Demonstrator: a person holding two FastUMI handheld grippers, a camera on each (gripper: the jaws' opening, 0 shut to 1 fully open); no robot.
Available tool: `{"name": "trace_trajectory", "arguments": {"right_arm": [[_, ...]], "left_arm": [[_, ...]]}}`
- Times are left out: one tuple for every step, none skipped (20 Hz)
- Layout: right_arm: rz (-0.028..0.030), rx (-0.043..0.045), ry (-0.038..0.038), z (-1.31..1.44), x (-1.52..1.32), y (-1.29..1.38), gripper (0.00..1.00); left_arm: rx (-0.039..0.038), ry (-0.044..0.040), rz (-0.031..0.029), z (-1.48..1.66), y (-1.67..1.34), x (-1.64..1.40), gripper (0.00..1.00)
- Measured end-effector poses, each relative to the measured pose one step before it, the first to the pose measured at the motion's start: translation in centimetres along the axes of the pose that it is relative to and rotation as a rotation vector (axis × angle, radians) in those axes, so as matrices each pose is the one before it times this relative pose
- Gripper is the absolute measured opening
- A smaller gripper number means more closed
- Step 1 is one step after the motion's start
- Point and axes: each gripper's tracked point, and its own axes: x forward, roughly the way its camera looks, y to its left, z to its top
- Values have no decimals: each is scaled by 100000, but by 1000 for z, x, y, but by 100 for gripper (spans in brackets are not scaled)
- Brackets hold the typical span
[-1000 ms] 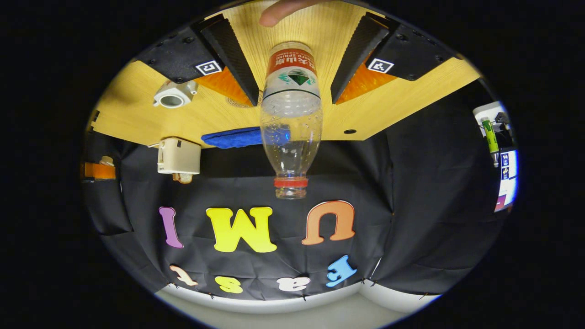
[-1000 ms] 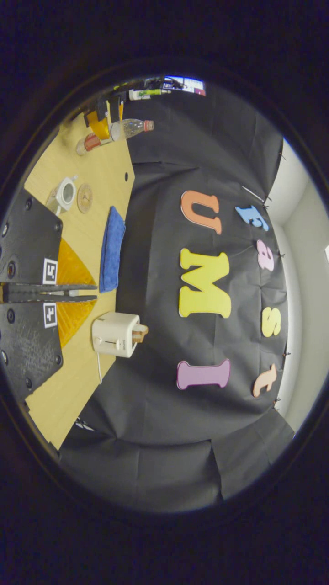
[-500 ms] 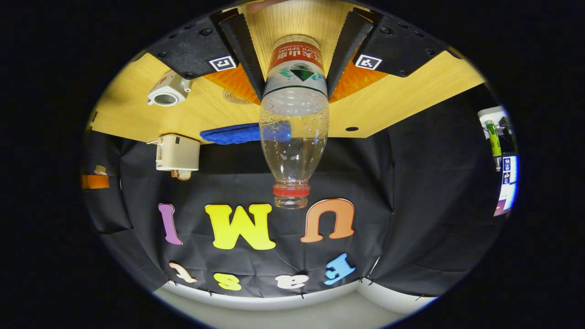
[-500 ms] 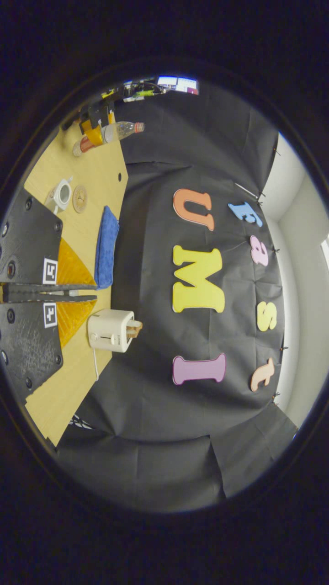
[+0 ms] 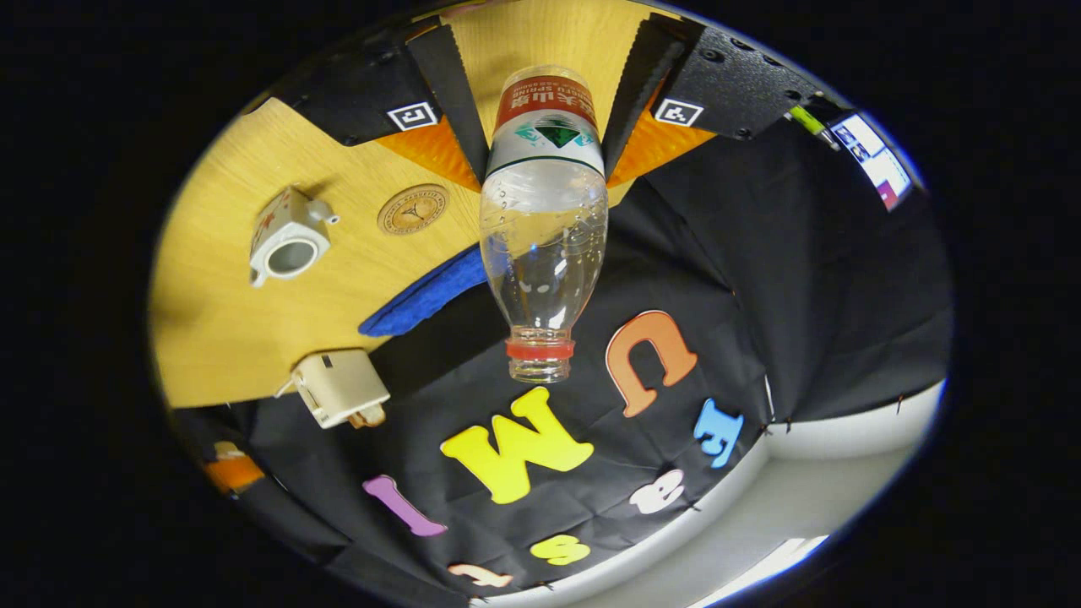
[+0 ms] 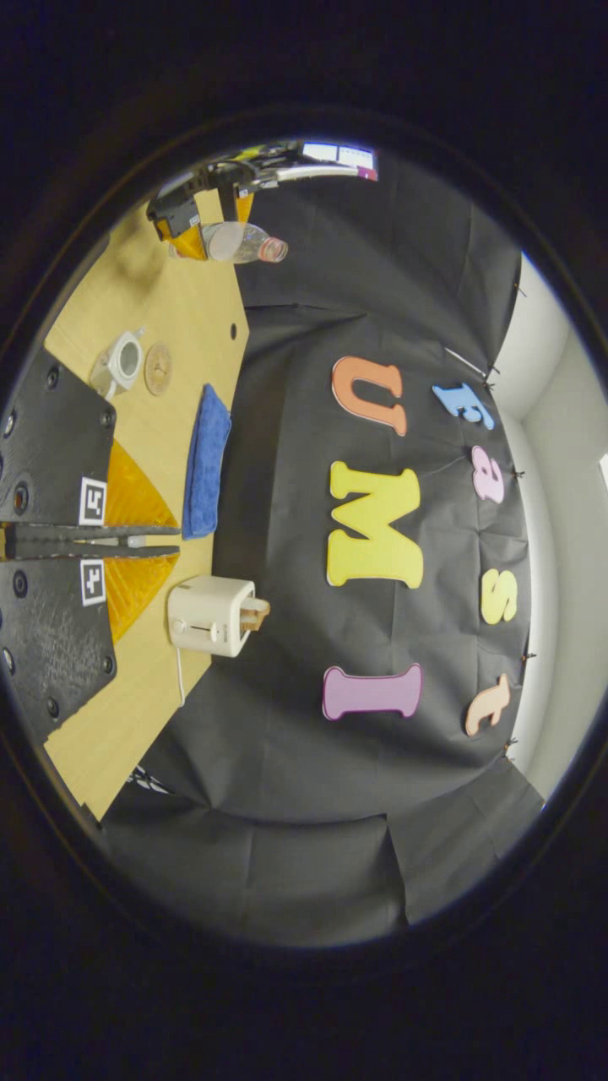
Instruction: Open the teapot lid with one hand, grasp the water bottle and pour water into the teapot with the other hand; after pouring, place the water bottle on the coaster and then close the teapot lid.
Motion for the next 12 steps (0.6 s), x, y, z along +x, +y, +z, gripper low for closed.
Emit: {"name": "trace_trajectory", "arguments": {"right_arm": [[-560,-568,-98,49,-63,-225,0],[-450,-587,15,-24,66,-73,0],[-92,-594,11,-22,-10,-71,0],[-11,-415,43,-33,17,-22,0],[-28,-383,285,-75,32,-39,0],[58,-191,556,-158,83,6,0],[100,-232,404,-209,19,8,0],[158,-284,291,-24,53,66,0],[7,-560,157,-53,-13,7,0],[-293,-617,-57,22,-5,-46,0],[-173,-536,-31,8,-5,-15,0],[67,-361,59,-70,71,27,0]], "left_arm": [[4467,1432,-648,-55,-147,57,78],[4063,1884,-1032,-184,-381,169,77],[3912,1974,-1607,-257,-389,99,77],[4568,1628,-933,-28,-267,110,77],[5190,896,501,113,11,244,77],[5678,1423,260,111,-14,-60,77],[5892,1250,304,-8,-95,123,77],[5513,943,398,152,22,108,77],[4808,759,-484,172,-95,337,77],[3775,1050,-1389,110,-356,182,77],[3602,943,-1004,17,-262,28,77],[3927,470,-200,214,-120,76,77]]}}
